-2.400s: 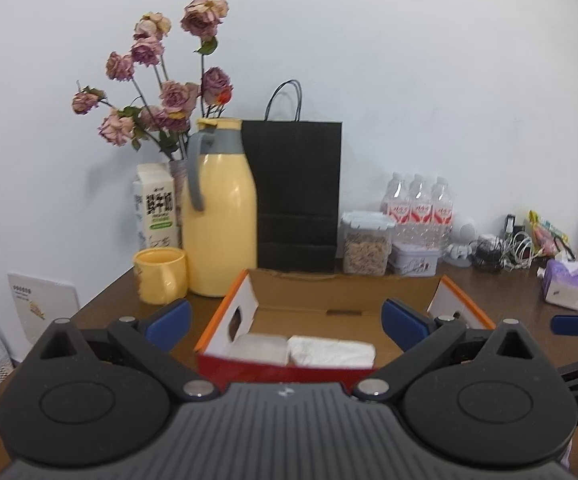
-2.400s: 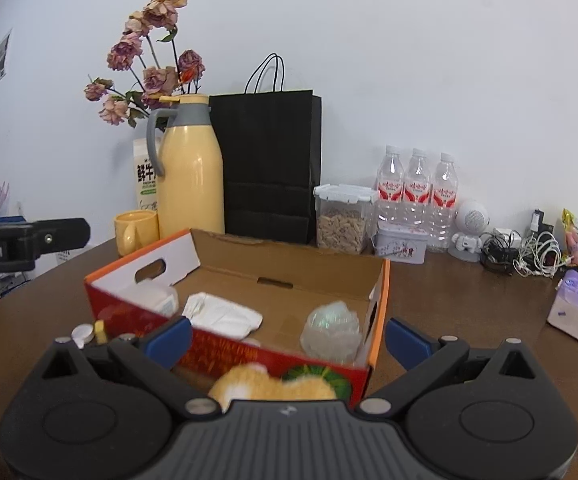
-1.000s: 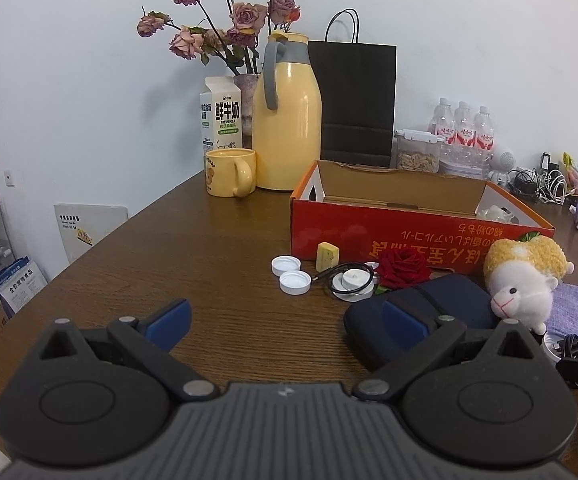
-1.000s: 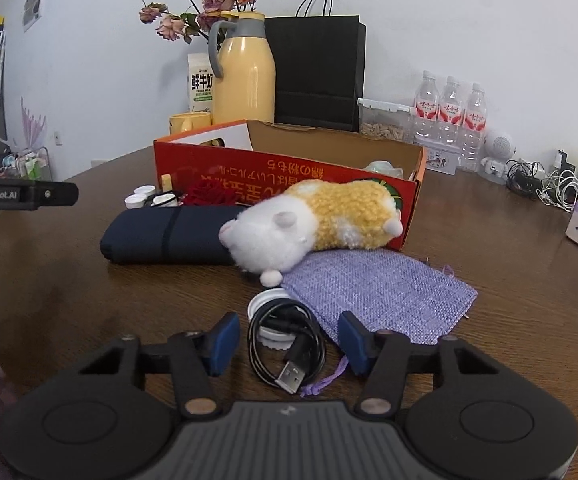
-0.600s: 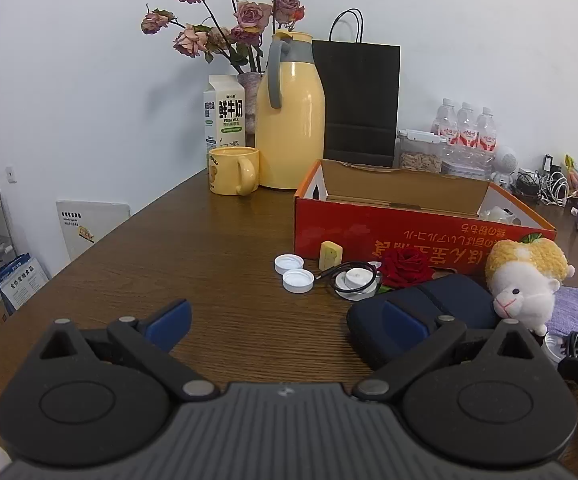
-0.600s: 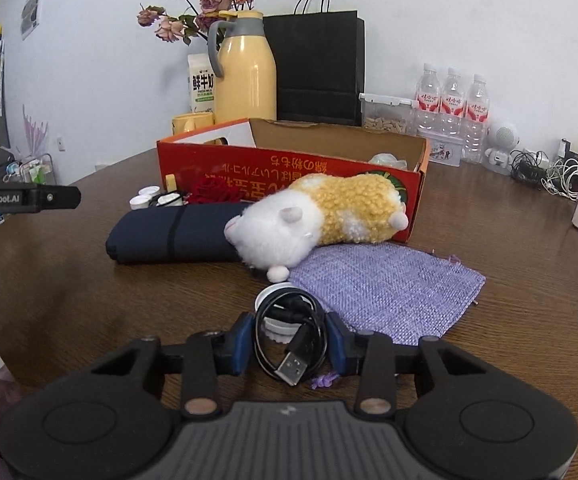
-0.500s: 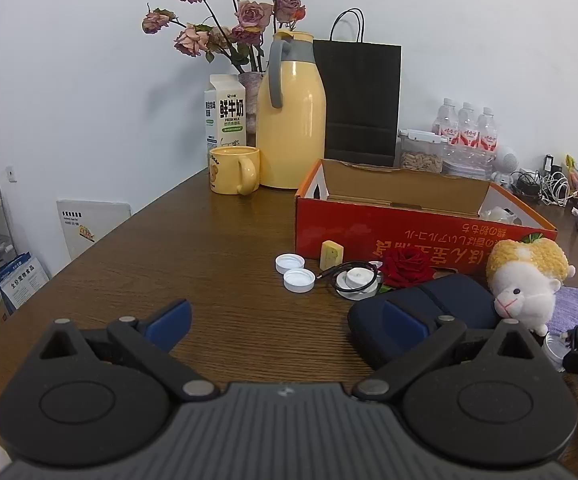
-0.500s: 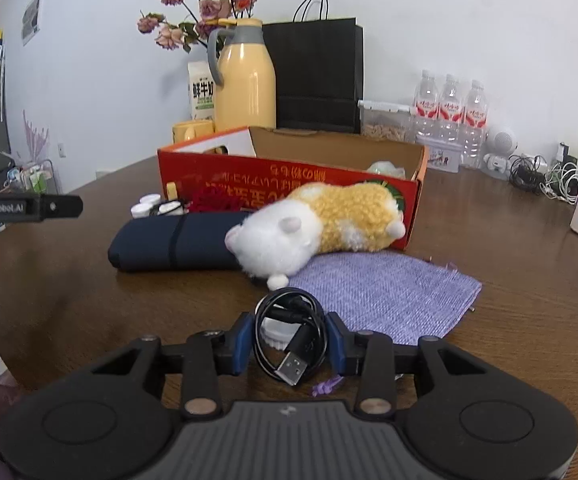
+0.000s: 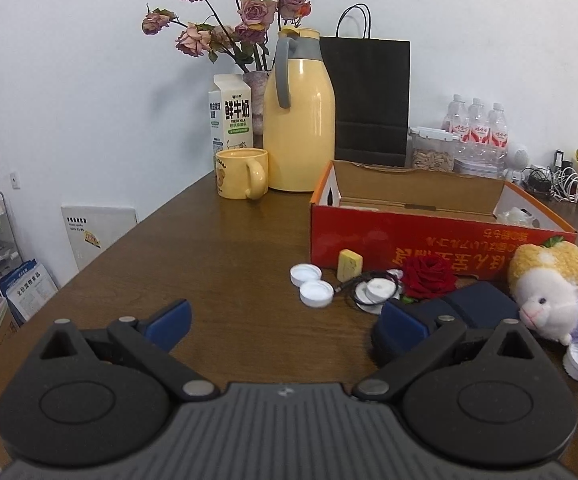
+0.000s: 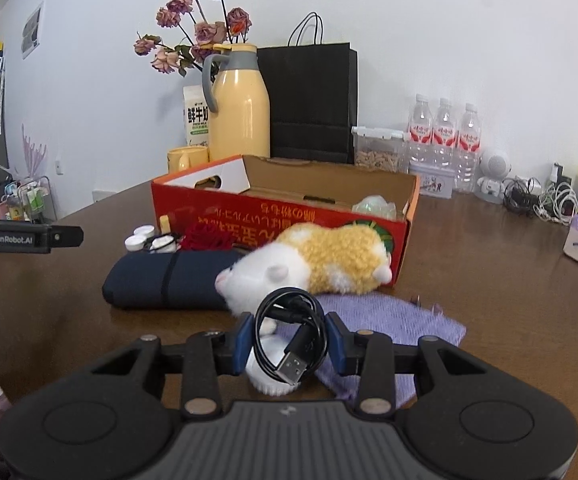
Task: Organize objects
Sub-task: 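Grasp the black cable with the right tool while the left tool grasps a white cap, then carry the cable and cap into the box and open both tools, then move both tools back over the remaining table items, then grasp the yellow-and-white plush sheep with the right tool while the left tool grasps a white cap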
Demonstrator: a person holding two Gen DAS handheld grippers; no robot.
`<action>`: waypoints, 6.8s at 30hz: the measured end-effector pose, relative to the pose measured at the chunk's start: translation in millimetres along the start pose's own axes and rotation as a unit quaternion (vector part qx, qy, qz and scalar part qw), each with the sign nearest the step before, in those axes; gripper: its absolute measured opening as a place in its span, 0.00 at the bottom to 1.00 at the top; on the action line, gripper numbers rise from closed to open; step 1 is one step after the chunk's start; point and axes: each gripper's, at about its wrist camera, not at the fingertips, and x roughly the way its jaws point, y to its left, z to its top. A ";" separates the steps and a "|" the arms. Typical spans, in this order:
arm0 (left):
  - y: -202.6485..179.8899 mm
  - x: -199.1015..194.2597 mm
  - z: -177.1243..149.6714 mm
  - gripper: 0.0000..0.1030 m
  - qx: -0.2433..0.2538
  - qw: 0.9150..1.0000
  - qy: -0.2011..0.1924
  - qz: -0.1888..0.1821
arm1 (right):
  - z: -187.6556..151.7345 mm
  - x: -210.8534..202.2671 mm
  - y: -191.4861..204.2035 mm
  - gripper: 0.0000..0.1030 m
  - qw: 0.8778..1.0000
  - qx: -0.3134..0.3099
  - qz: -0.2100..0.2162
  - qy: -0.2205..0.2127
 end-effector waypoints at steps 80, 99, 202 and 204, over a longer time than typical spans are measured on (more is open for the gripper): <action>-103.5 185.4 118.3 0.35 0.051 0.996 0.011 -0.076 | 129.4 204.3 -25.0 0.44 0.999 0.017 -0.034 0.011; -102.1 172.2 122.8 1.00 0.040 0.998 -0.029 -0.034 | 129.6 184.9 -34.4 1.00 0.998 0.037 -0.056 -0.015; 22.4 55.1 37.3 1.00 0.006 0.999 0.037 -0.007 | 53.2 68.3 -7.3 0.46 0.989 0.136 0.025 0.047; 21.2 65.6 40.7 1.00 0.015 0.999 0.040 -0.006 | 54.7 67.3 -7.6 0.46 0.990 0.133 0.027 0.043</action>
